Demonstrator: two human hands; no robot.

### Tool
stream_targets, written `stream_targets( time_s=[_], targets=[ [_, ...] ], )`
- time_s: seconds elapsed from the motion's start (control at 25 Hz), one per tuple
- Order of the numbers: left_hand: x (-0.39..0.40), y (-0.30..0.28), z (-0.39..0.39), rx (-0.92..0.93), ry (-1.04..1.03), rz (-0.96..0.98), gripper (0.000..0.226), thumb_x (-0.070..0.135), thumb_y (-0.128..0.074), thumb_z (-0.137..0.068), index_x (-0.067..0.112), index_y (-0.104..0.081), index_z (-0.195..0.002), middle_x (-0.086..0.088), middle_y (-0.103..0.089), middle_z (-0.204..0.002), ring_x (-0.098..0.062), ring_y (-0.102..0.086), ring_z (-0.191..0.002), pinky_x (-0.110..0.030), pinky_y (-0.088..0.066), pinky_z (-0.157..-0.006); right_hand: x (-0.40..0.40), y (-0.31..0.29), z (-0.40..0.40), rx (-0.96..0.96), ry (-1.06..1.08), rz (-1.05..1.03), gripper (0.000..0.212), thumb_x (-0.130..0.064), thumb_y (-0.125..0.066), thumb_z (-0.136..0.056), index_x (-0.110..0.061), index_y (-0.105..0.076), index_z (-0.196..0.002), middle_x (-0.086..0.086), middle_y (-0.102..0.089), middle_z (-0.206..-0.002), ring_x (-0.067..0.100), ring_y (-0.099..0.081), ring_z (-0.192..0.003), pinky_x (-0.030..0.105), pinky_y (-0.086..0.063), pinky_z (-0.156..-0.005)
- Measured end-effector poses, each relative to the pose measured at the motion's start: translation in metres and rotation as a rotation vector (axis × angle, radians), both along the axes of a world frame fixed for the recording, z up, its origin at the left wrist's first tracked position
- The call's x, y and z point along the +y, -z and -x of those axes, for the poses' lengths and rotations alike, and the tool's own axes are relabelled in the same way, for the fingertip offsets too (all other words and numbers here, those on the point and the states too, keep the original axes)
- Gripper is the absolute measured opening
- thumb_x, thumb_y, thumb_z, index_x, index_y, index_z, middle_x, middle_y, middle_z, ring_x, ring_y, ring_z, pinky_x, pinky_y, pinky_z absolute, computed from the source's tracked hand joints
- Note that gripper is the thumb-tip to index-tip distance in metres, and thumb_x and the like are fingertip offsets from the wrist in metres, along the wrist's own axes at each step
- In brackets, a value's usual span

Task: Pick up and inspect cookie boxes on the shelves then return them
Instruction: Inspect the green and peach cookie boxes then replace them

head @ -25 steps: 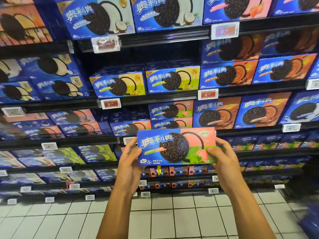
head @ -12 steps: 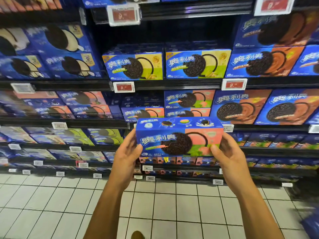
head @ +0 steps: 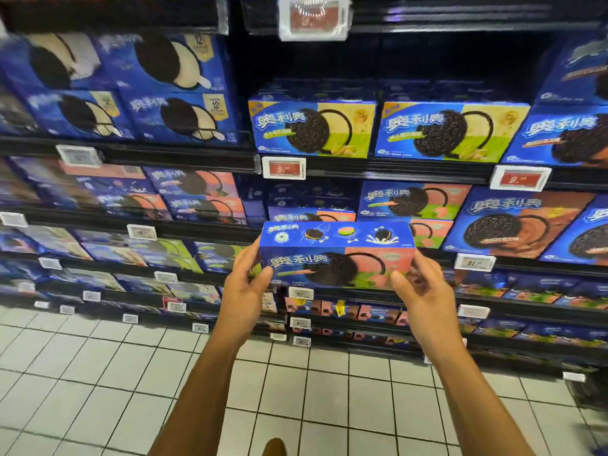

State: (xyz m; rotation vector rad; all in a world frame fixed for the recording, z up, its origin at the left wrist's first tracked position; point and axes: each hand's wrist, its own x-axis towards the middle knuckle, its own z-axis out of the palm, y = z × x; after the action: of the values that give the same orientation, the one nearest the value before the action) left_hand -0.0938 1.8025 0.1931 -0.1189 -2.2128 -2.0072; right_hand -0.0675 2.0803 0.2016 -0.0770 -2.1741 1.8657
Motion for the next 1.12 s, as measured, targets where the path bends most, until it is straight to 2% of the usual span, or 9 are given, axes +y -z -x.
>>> stream_targets(
  time_s=[0.12, 0.2, 0.44, 0.6, 0.72, 0.8, 0.88, 1.0, 1.12],
  targets=[
    [-0.023, 0.003, 0.037, -0.023, -0.002, 0.133, 0.051, 0.002, -0.045, -0.102, 0.022, -0.042, -0.147, 0.002, -0.049, -0.138, -0.002, -0.051, -0.125, -0.018, -0.046, -0.098, -0.032, 0.004, 0.031, -0.055, 0.026, -0.035, 0.044, -0.002, -0.058, -0.098, -0.014, -0.056, -0.140, 0.001, -0.052, -0.123, -0.007, -0.061, -0.102, 0.017, -0.053, -0.090],
    [-0.033, 0.003, 0.071, -0.063, -0.003, 0.195, 0.048, 0.004, -0.044, -0.103, 0.017, -0.040, -0.149, 0.002, -0.045, -0.137, 0.012, -0.051, -0.113, -0.006, -0.045, -0.086, -0.050, 0.005, 0.059, -0.081, 0.074, -0.064, 0.042, -0.003, -0.057, -0.099, -0.015, -0.057, -0.139, 0.004, -0.051, -0.119, -0.011, -0.060, -0.094, 0.018, -0.053, -0.087],
    [-0.047, 0.009, 0.158, -0.162, 0.003, 0.309, 0.047, 0.005, -0.045, -0.103, 0.009, -0.037, -0.149, -0.011, -0.045, -0.144, -0.015, -0.045, -0.121, -0.016, -0.033, -0.093, -0.082, 0.016, 0.132, -0.198, 0.229, -0.084, 0.036, -0.015, -0.062, -0.098, -0.016, -0.061, -0.134, 0.004, -0.067, -0.120, 0.025, -0.065, -0.106, 0.052, -0.053, -0.093],
    [-0.054, 0.007, 0.190, -0.152, 0.007, 0.252, 0.043, 0.010, -0.048, -0.102, 0.006, -0.045, -0.144, -0.012, -0.052, -0.134, -0.019, -0.051, -0.117, -0.032, -0.039, -0.106, -0.091, 0.013, 0.160, -0.188, 0.356, -0.069, 0.039, -0.023, -0.065, -0.097, -0.014, -0.061, -0.135, 0.002, -0.068, -0.119, 0.015, -0.064, -0.103, 0.038, -0.053, -0.093],
    [-0.055, 0.007, 0.200, -0.111, -0.047, 0.262, 0.038, 0.015, -0.051, -0.102, -0.001, -0.051, -0.136, -0.013, -0.052, -0.129, -0.024, -0.052, -0.118, -0.020, -0.037, -0.093, -0.097, 0.014, 0.170, -0.147, 0.401, -0.056, 0.039, -0.020, -0.063, -0.098, -0.013, -0.060, -0.137, 0.000, -0.067, -0.113, -0.012, -0.061, -0.085, 0.008, -0.050, -0.068],
    [-0.055, 0.009, 0.208, -0.104, -0.075, 0.258, 0.035, 0.018, -0.052, -0.101, -0.003, -0.054, -0.129, -0.016, -0.053, -0.126, -0.032, -0.052, -0.119, -0.027, -0.040, -0.091, -0.103, 0.014, 0.174, -0.131, 0.436, -0.088, 0.037, -0.019, -0.061, -0.099, -0.013, -0.061, -0.136, 0.002, -0.068, -0.113, -0.015, -0.059, -0.081, 0.000, -0.042, -0.058],
    [-0.053, 0.012, 0.214, -0.082, -0.082, 0.246, 0.023, 0.018, -0.053, -0.101, 0.001, -0.060, -0.115, -0.017, -0.055, -0.117, -0.029, -0.056, -0.109, -0.035, -0.042, -0.091, -0.109, 0.012, 0.177, -0.109, 0.478, -0.168, 0.029, -0.019, -0.058, -0.100, -0.013, -0.066, -0.127, 0.002, -0.064, -0.108, -0.014, -0.057, -0.077, -0.001, -0.039, -0.056],
    [-0.047, 0.013, 0.220, -0.036, -0.062, 0.193, 0.014, 0.014, -0.054, -0.100, 0.018, -0.056, -0.086, -0.015, -0.054, -0.098, 0.006, -0.054, -0.073, -0.020, -0.038, -0.070, -0.112, 0.008, 0.183, -0.118, 0.550, -0.280, 0.021, -0.016, -0.054, -0.101, -0.005, -0.067, -0.113, 0.006, -0.053, -0.107, -0.009, -0.055, -0.076, 0.002, -0.037, -0.058],
    [-0.043, 0.016, 0.222, -0.059, -0.059, 0.126, 0.018, 0.012, -0.056, -0.098, 0.027, -0.057, -0.089, -0.015, -0.059, -0.109, 0.009, -0.056, -0.080, -0.002, -0.038, -0.064, -0.111, 0.007, 0.193, -0.190, 0.561, -0.311, 0.020, -0.015, -0.051, -0.101, -0.002, -0.060, -0.114, 0.011, -0.056, -0.120, 0.011, -0.059, -0.088, 0.013, -0.036, -0.065]
  ],
)
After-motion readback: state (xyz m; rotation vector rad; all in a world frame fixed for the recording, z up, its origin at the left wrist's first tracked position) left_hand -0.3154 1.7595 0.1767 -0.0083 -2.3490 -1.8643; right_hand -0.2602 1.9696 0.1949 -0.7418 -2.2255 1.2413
